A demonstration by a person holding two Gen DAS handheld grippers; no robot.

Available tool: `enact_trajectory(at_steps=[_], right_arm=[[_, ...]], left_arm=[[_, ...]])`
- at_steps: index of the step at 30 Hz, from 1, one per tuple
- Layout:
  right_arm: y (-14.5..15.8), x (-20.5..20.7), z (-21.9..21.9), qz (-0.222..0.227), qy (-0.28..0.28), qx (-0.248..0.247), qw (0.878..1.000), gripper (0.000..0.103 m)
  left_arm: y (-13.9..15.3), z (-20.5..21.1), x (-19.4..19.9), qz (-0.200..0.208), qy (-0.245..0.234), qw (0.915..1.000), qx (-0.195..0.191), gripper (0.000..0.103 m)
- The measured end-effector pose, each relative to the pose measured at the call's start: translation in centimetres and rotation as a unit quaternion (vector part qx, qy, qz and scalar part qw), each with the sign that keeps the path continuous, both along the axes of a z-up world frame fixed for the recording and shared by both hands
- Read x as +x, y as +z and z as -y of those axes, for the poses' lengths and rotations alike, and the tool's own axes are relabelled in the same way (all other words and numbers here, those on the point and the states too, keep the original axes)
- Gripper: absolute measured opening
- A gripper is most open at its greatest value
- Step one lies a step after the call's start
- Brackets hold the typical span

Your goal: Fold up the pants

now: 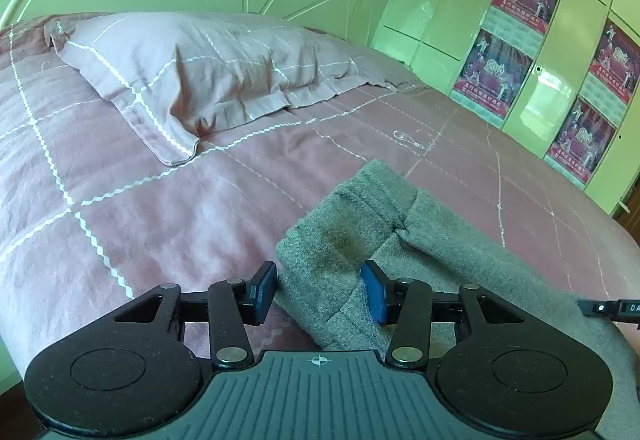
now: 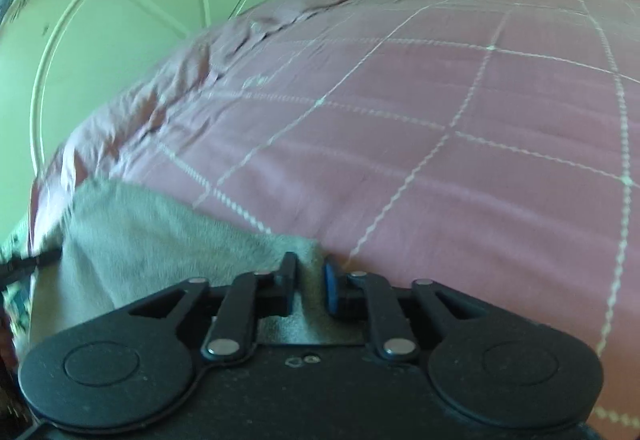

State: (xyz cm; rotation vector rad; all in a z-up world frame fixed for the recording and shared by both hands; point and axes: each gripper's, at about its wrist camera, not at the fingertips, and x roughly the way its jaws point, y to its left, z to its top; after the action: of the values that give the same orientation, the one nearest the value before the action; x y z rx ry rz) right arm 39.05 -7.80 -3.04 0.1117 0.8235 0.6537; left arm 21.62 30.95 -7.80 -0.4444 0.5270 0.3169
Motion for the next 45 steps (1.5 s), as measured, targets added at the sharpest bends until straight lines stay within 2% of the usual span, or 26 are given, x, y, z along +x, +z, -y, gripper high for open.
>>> enact_trajectory(at_steps=[2,5,7,10,15,19,20,21,22,24,25,27,30,32,33,34,35,36,37,38,39,41,42,45], right_arm=[[1.9,-2.2,2.7,0.041,-0.065,0.022,0.997,0.018],[4.2,-7.4,8.9,0.076,-0.118,0.073,0.987,0.018],[4.8,-11.9,13.4,0.106,-0.158,0.067,0.980,0.022],[4.6,-18.1,21.3,0.107,-0.257,0.067,0.958,0.024],[3.3,-29.3,32.8,0.090,-0.445,0.093,0.886,0.024],[1.0,-35.1,38.4,0.075,-0.543,0.172,0.819,0.024],[0.1,-35.8,39.3,0.068,-0.561,0.195,0.802,0.024],[-0.6,-36.4,40.2,0.060,-0.574,0.219,0.786,0.024],[-1.5,-36.5,40.9,0.052,-0.581,0.245,0.774,0.024],[-3.2,-36.1,42.0,0.033,-0.593,0.276,0.756,0.025],[-4.0,-35.6,42.4,0.017,-0.598,0.283,0.749,0.025],[-5.3,-35.0,42.9,0.005,-0.608,0.300,0.735,0.024],[-6.4,-33.6,43.2,0.012,-0.608,0.320,0.727,0.026],[-6.6,-32.8,43.6,0.013,-0.605,0.321,0.729,0.027],[-6.5,-32.3,43.6,0.009,-0.601,0.313,0.735,0.023],[-6.2,-31.4,43.4,-0.001,-0.593,0.295,0.749,0.008],[-5.0,-31.7,43.1,0.005,-0.585,0.255,0.770,0.007],[-3.6,-31.8,42.5,0.035,-0.573,0.231,0.785,0.007],[-2.6,-32.4,42.2,0.064,-0.567,0.234,0.787,0.007],[-2.2,-33.0,42.1,0.080,-0.569,0.241,0.782,0.007],[-2.4,-32.9,42.0,0.079,-0.579,0.226,0.780,0.007],[-4.9,-31.5,41.8,0.022,-0.603,0.180,0.776,0.007],[-5.7,-31.5,41.5,0.029,-0.606,0.183,0.774,0.005],[-5.3,-31.6,40.7,0.040,-0.609,0.172,0.773,0.007]], left_arm=[[0.8,-0.1,-0.7,0.007,0.005,1.0000,-0.002,0.058],[2.1,1.0,-2.0,0.016,0.002,0.9993,0.034,0.060],[2.8,2.6,-2.9,0.032,-0.017,0.9982,0.049,0.060],[3.4,5.6,-3.6,0.045,-0.064,0.9947,0.066,0.063],[3.3,12.3,-3.5,0.045,-0.155,0.9847,0.065,0.068],[2.2,16.3,-2.9,0.014,-0.201,0.9768,0.071,0.070],[1.6,17.2,-2.8,0.001,-0.206,0.9754,0.078,0.074],[1.1,17.8,-2.7,-0.009,-0.217,0.9720,0.090,0.084],[0.7,18.5,-2.7,-0.015,-0.233,0.9657,0.114,0.091],[0.5,20.3,-3.0,-0.027,-0.256,0.9519,0.167,0.098],[0.6,20.6,-3.0,-0.032,-0.259,0.9501,0.172,0.100],[1.0,20.6,-3.0,-0.035,-0.259,0.9517,0.161,0.100],[1.2,20.7,-3.5,-0.032,-0.259,0.9521,0.160,0.101],[1.1,20.5,-3.7,-0.028,-0.258,0.9531,0.156,0.101],[1.1,20.5,-3.8,-0.026,-0.258,0.9533,0.155,0.101],[1.1,20.6,-3.7,-0.026,-0.257,0.9533,0.156,0.101],[1.1,20.7,-3.7,-0.026,-0.257,0.9532,0.157,0.102],[1.0,20.7,-3.5,-0.026,-0.256,0.9534,0.157,0.102],[1.0,20.8,-3.5,-0.026,-0.256,0.9535,0.158,0.102],[1.0,20.8,-3.5,-0.026,-0.256,0.9534,0.158,0.102],[1.0,20.8,-3.4,-0.026,-0.256,0.9533,0.159,0.102],[1.0,20.9,-3.4,-0.025,-0.254,0.9536,0.159,0.103],[1.0,20.6,-3.0,-0.025,-0.254,0.9537,0.159,0.103],[1.0,20.4,-3.0,-0.023,-0.255,0.9538,0.157,0.103]])
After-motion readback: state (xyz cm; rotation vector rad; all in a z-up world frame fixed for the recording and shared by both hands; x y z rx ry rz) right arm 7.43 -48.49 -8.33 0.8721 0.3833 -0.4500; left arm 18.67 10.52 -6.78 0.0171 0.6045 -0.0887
